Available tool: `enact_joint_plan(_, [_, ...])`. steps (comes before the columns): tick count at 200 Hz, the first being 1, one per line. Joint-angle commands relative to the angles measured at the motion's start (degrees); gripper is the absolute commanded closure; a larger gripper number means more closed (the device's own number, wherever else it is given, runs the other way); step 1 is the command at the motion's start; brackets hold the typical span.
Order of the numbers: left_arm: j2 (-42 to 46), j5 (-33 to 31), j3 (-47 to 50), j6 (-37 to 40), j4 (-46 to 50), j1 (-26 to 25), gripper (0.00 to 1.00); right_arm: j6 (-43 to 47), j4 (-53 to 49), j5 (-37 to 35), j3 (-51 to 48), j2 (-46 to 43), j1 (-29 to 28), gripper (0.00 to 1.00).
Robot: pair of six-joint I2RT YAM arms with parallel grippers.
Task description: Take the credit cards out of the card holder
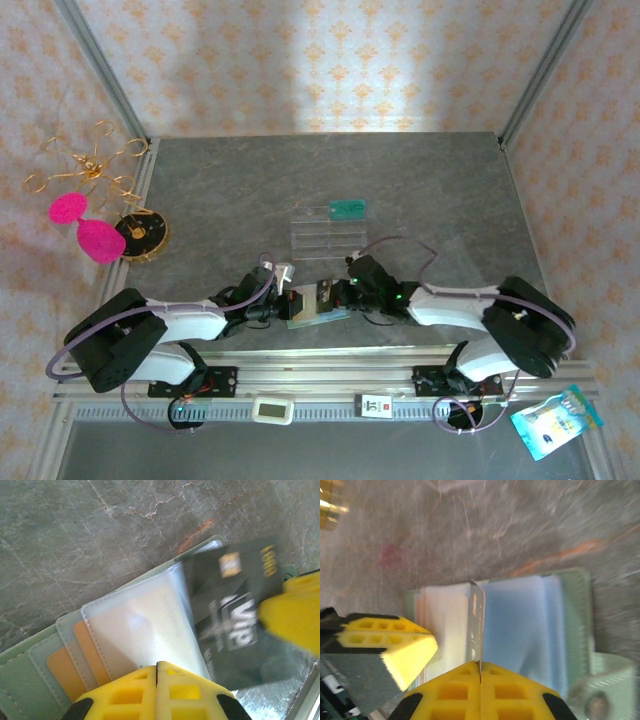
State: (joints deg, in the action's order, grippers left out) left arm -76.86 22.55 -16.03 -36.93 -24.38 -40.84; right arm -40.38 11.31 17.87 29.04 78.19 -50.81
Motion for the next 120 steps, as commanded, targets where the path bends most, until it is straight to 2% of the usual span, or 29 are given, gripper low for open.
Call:
enact_joint_plan(1, [-0.2,0.8,0.2,1.8,2.5,0.5,1.0,6.2,-3.7,-4.7,-1.2,-6.6,0.5,1.0])
enact_joint_plan(32, [2.8,1.3,-2.2,1.3,3.5,1.0,1.0,16.7,-5.9,-4.3,1.8,-15.2,0.5,1.0])
enact_joint_plan(59, [9.9,-0.5,-4.4,0.2,5.6,1.1,0.71,27.3,-7.8,-6.5,8.9,-18.3,1.3,1.0])
enact_joint_plan(76, [14.4,-2.0,-5.6,0.0,8.1,1.2,0.62,35.1,-9.0,-3.8,15.2,-16.9,3.7,1.0])
enact_joint_plan(94, [18.1,-3.7,-6.7,0.2,11.7,1.5,0.6,43.5,-10.0,0.1,21.2,-13.9,5.3,1.0])
enact_joint_plan(120, [22.5,-6.3,-7.5,0.2,16.8,2.9,0.58,55.3,-17.2,5.4,32.0,-6.6,7.2,1.0])
